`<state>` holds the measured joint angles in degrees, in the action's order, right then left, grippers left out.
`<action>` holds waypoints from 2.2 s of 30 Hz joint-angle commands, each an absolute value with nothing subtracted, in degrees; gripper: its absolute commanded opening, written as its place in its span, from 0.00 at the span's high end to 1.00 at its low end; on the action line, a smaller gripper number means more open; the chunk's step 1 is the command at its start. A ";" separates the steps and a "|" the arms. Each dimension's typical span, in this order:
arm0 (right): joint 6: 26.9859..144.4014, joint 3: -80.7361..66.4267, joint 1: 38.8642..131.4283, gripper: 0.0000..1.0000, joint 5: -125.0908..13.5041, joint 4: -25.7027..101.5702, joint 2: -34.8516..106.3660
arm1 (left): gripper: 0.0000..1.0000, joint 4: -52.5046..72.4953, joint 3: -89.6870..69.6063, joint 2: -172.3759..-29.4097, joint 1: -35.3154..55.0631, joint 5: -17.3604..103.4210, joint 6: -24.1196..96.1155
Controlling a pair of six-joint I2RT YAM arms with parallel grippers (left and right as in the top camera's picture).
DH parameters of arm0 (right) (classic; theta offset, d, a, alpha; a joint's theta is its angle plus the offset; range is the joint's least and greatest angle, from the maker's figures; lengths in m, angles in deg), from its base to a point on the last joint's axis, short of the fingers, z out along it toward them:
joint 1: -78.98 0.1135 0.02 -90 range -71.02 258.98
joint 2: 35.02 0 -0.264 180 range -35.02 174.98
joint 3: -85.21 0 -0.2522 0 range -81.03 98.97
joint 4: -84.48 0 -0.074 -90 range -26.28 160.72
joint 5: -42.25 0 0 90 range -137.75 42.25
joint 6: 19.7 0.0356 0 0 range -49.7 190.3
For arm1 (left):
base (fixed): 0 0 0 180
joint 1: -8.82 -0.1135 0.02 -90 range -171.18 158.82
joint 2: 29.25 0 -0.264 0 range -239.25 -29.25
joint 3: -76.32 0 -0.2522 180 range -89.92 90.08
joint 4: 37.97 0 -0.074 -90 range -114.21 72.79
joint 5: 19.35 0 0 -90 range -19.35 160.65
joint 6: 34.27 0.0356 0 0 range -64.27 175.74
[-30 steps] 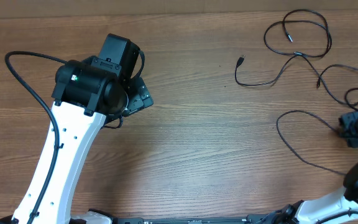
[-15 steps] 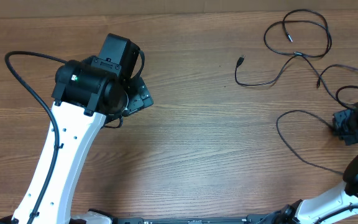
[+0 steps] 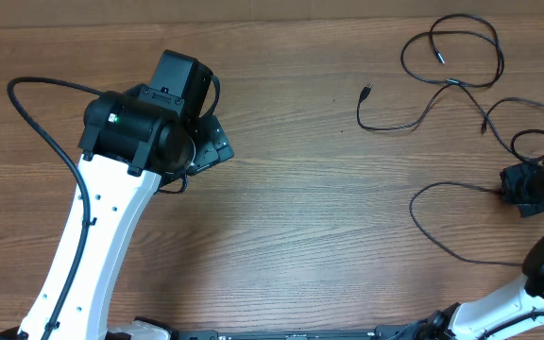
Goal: Untangle cables
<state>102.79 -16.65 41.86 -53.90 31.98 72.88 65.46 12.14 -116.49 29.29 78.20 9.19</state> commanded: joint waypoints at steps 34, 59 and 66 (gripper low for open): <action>110.72 -5.96 42.97 0.38 -48.79 22.08 72.68 | 0.00 65.96 13.30 -116.25 29.10 79.16 10.13; 106.79 -8.02 42.97 0.57 -45.44 28.02 76.99 | 0.00 65.72 13.30 -116.25 29.10 79.12 10.09; 105.10 -8.06 42.97 0.69 -44.83 26.62 77.14 | 0.01 65.70 13.30 -116.25 29.10 78.90 10.09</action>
